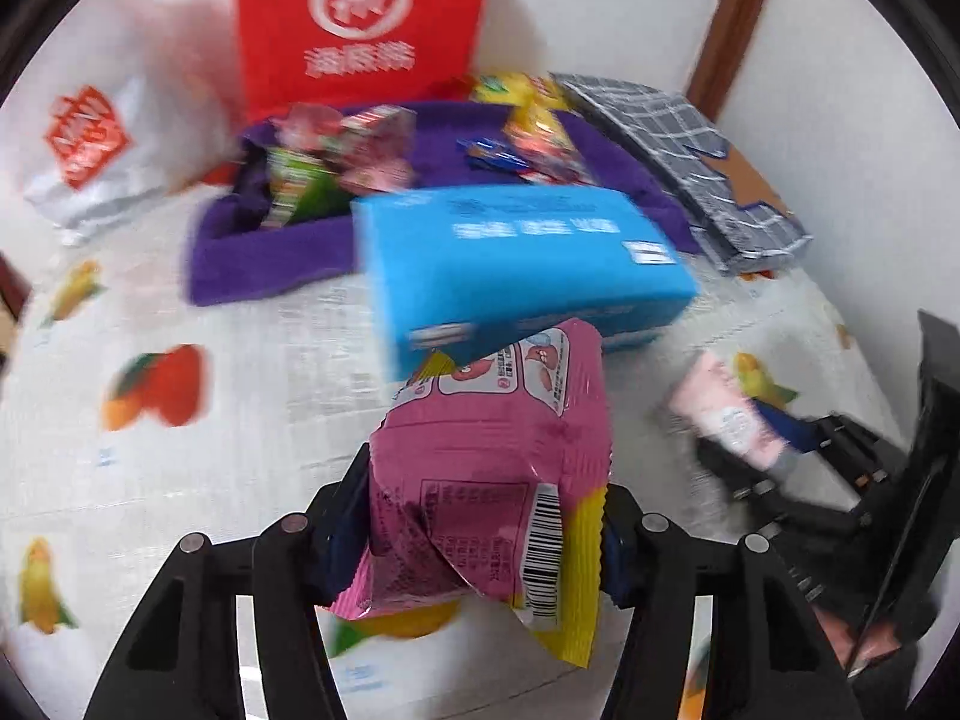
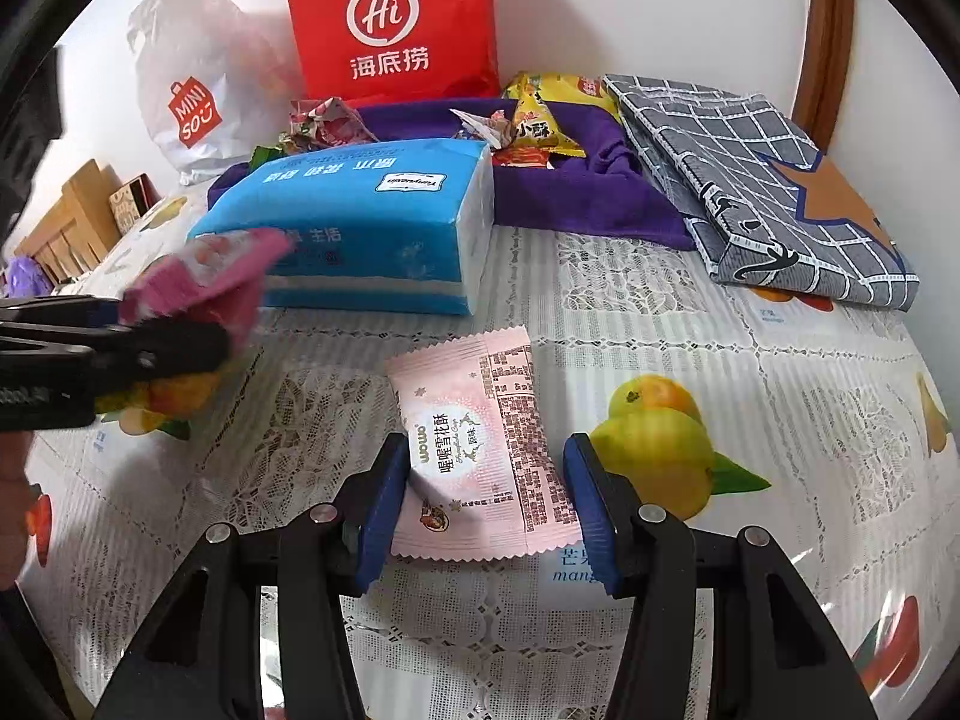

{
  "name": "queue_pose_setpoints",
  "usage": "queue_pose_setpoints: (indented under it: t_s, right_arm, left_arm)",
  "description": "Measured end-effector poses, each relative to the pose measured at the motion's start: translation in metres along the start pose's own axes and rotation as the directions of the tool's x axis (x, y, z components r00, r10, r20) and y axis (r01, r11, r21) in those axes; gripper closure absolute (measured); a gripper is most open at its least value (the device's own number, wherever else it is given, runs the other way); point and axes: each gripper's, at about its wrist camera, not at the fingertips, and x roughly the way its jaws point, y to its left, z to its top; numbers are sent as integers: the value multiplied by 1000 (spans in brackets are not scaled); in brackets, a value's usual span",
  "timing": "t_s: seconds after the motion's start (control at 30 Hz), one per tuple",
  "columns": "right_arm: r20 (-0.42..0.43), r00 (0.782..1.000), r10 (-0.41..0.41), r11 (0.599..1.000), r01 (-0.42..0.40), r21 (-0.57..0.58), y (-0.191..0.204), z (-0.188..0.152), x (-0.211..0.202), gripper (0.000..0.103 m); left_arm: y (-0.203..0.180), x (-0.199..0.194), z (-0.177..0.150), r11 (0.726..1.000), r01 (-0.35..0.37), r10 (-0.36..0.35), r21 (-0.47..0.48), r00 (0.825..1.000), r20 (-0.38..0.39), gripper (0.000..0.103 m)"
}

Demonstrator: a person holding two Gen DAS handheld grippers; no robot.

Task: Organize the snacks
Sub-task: 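Grasp the pink snack bag with the left tool while the right tool grasps the pink wrapper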

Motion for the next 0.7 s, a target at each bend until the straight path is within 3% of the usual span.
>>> queue_pose_setpoints:
  t_s: [0.1,0.17,0.3,0.7]
  right_arm:
    - [-1,1000,-4,1000,4,-5,0,0,0,50]
    - [-1,1000,-8,1000,8,-9,1,0,0,50]
    - [-2,1000,-6,1000,6,-9,1,0,0,50]
    - [-4,1000,-6,1000,6,-18,1,0,1,49]
  left_arm:
    - [21,-4,-9,996,-93,93,-19,996,15,45]
    - [35,-2,-14,993,-108,109,-51,994,13,44]
    - [49,-4,-19,996,-42,47,-80,997,59,43]
    - [51,4,-30,995,-21,30,-94,995,99,43]
